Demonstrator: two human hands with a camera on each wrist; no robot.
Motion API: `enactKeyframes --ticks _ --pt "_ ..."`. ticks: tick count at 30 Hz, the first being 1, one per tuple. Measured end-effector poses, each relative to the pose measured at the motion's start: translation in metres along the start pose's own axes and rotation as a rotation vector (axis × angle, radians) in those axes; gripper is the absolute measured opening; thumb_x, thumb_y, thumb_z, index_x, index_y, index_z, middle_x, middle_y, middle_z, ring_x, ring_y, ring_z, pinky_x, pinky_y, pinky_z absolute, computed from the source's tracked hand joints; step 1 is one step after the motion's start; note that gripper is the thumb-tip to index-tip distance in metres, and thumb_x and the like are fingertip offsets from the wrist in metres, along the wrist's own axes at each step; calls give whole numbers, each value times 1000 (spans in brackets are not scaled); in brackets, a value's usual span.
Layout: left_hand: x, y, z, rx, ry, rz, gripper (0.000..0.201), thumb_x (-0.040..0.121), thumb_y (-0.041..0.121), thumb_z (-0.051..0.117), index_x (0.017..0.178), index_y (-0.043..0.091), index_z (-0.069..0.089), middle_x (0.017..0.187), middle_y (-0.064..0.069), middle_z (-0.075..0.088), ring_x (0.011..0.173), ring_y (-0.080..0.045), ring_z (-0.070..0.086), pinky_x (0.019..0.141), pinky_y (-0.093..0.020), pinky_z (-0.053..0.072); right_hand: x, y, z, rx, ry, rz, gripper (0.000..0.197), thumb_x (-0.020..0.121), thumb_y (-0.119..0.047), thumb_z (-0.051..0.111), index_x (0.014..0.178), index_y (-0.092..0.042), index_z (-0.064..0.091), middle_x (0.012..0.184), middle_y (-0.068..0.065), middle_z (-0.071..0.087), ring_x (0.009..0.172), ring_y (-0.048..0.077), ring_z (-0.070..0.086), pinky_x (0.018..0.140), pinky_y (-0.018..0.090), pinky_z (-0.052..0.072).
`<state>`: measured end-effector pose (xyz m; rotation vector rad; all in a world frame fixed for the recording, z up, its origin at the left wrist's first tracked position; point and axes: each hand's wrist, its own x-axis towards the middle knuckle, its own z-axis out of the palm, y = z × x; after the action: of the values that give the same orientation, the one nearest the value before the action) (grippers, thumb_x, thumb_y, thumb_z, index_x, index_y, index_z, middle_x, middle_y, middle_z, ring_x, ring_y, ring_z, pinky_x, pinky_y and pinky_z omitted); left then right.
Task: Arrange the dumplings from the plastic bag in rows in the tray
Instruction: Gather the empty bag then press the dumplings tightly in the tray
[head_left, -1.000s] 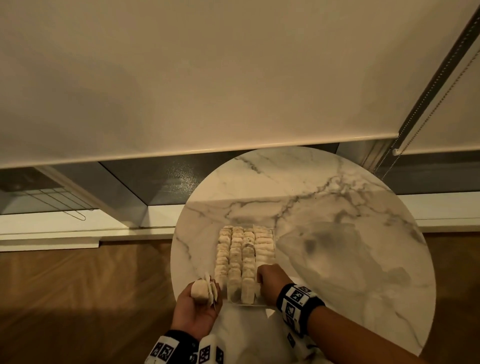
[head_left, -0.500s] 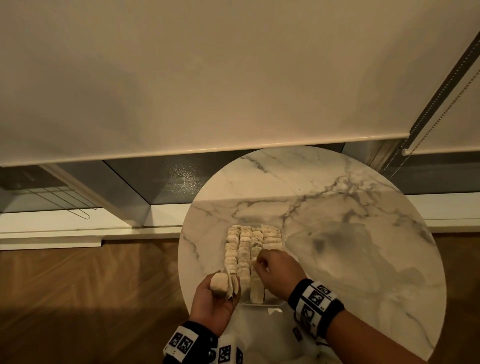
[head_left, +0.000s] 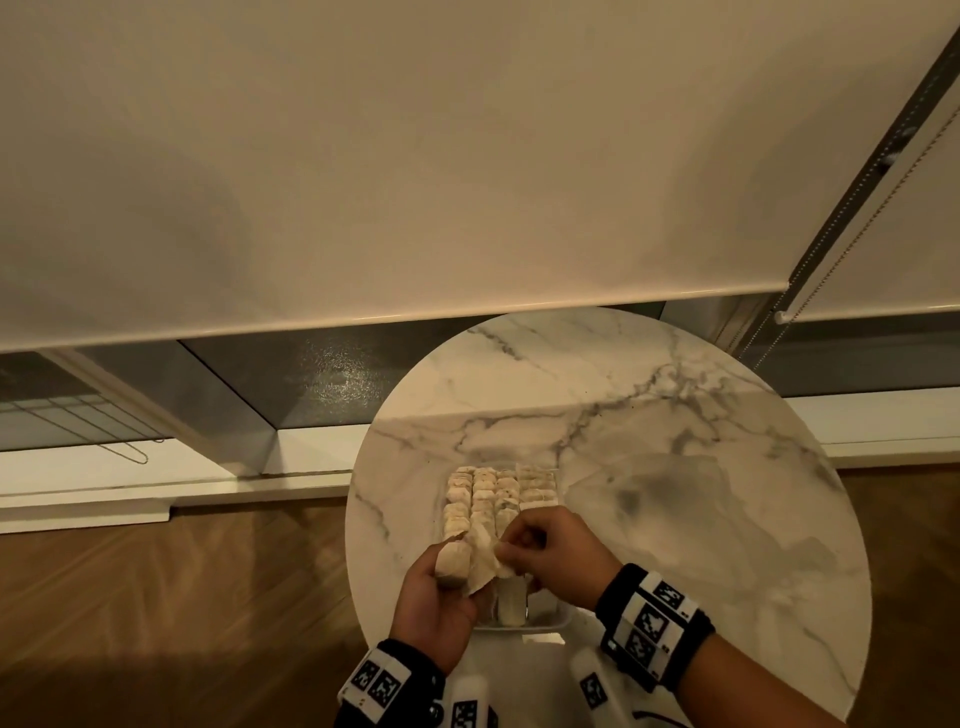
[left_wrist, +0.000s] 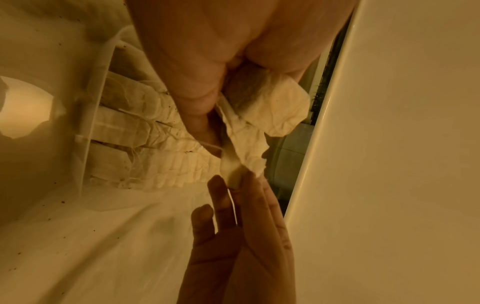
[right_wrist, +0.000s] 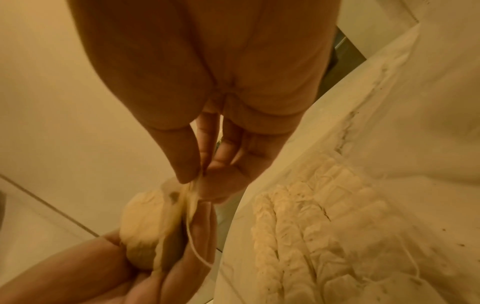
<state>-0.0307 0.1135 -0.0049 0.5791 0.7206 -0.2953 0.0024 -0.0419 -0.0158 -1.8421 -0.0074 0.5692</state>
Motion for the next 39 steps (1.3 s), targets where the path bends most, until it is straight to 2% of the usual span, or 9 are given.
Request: enactKeyframes --ticks 4,7,11,16,20,23,31,35,39 --pt "5 5 -5 17 32 -13 19 77 7 55 86 0 70 82 -17 72 67 -27 70 84 -45 48 4 -1 -6 114 74 10 7 86 -10 73 79 -8 70 71 10 70 64 17 66 65 35 61" --pt "9 8 -9 33 47 -42 21 84 6 51 97 -1 66 85 -18 72 75 -30 68 84 -46 49 7 2 -9 235 116 35 8 85 2 69 80 -5 68 68 10 65 64 18 63 64 34 59" --pt "16 13 -15 62 77 -64 29 74 6 55 99 -1 67 85 -17 71 84 -31 64 84 -44 49 13 11 -15 299 187 67 18 86 11 59 84 -5 67 68 12 58 64 20 56 63 36 57" --pt "23 19 -26 80 138 -84 41 72 5 58 111 -4 65 105 -22 65 96 -32 61 98 -46 46 14 24 -20 61 151 135 27 88 3 49 91 -16 67 81 3 62 67 16 58 65 35 58" --pt "24 28 -34 67 151 -73 32 79 3 53 108 -4 65 90 -19 71 87 -30 63 68 -36 60 15 31 -13 -249 33 138 32 91 -2 45 92 -26 66 88 -4 64 71 13 62 69 32 57" --pt "22 34 -37 48 150 -72 22 92 2 45 98 -3 66 79 -17 72 72 -28 69 57 -32 61 20 33 -2 -390 -97 129 31 93 -4 44 94 -27 64 89 -5 63 74 10 61 70 26 54" --pt "19 45 -44 23 156 -86 22 94 4 44 95 -2 65 75 -16 72 81 -27 61 59 -32 59 43 38 23 -705 -415 175 29 89 -6 45 105 -25 60 98 -2 57 87 18 54 77 26 45" --pt "18 48 -50 2 174 -86 19 92 3 46 91 -1 65 74 -15 71 82 -27 60 60 -31 59 51 41 34 -838 -443 171 28 91 -10 50 113 -24 59 116 4 61 100 23 57 82 27 43" --pt "19 51 -57 -2 185 -93 17 92 4 48 92 -1 65 78 -15 69 81 -26 61 66 -33 57 56 43 40 -855 -387 137 25 90 -14 55 111 -24 62 116 4 64 106 24 60 88 27 45"
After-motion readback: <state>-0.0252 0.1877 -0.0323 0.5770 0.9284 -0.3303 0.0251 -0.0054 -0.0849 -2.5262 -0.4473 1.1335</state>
